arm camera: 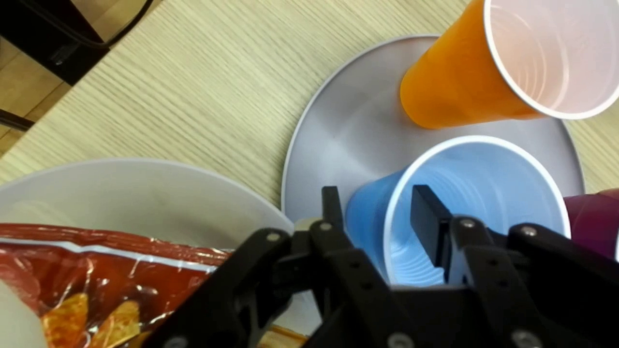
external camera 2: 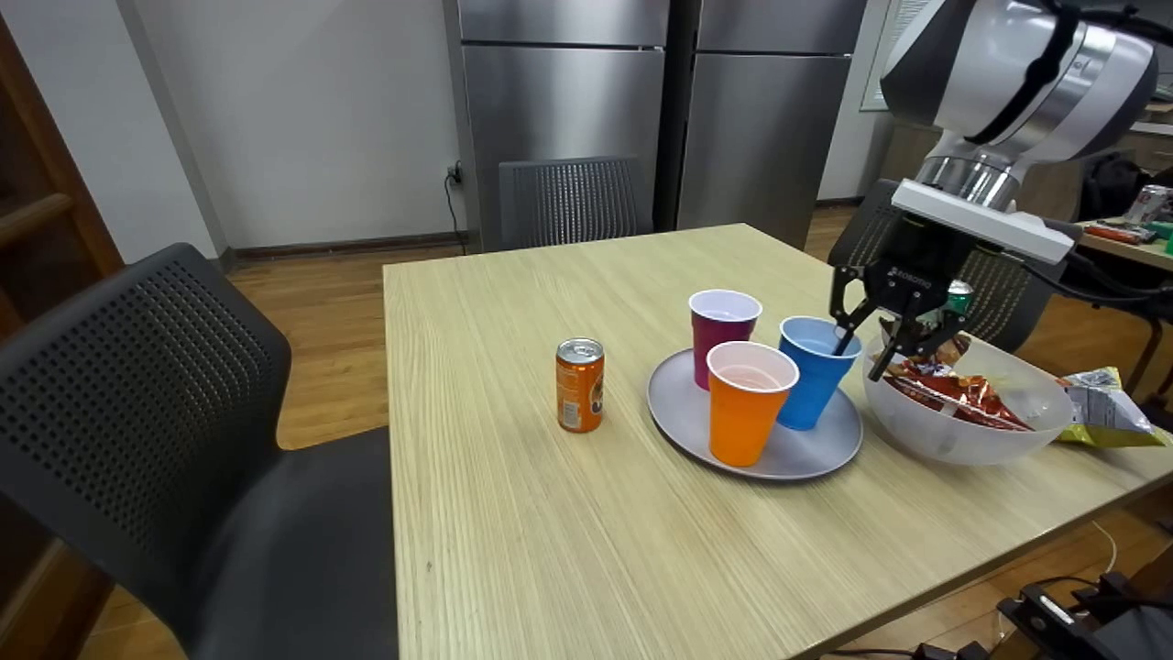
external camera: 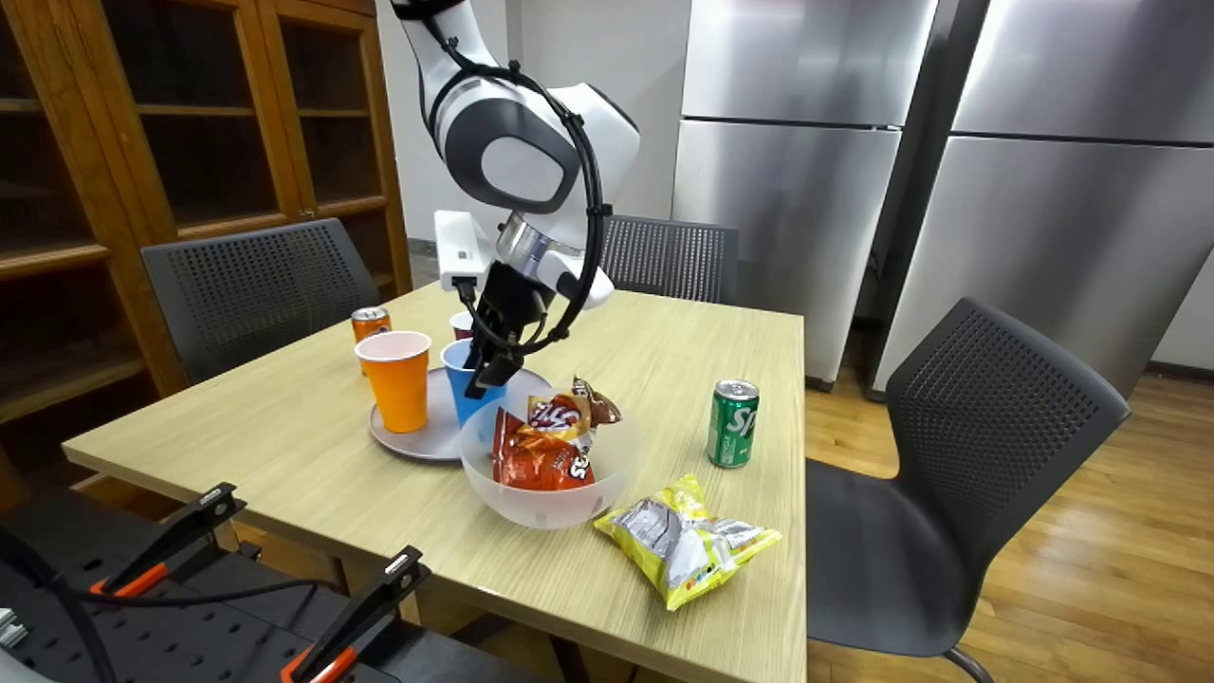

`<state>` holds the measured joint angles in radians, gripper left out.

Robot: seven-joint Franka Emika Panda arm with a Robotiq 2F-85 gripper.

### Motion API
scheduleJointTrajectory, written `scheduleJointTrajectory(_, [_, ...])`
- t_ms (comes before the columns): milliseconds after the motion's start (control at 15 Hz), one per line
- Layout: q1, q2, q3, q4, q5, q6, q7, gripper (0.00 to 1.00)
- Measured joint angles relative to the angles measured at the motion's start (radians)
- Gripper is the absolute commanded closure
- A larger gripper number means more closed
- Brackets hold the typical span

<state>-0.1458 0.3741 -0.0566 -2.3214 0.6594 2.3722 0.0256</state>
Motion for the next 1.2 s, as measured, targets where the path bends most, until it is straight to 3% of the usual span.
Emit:
scheduleJointTrajectory(200, [0.000,0.000,-0.003,0.001,0.002,0.000,0.005,0.03])
scheduleJointTrajectory(267, [0.000,0.000,-0.004,0.001,0.002,0.000,0.005,0.01])
scheduleJointTrajectory(1200, [-0.003,-0.044,-0.037,-0.011,0.003,-0.002,0.006,0.00])
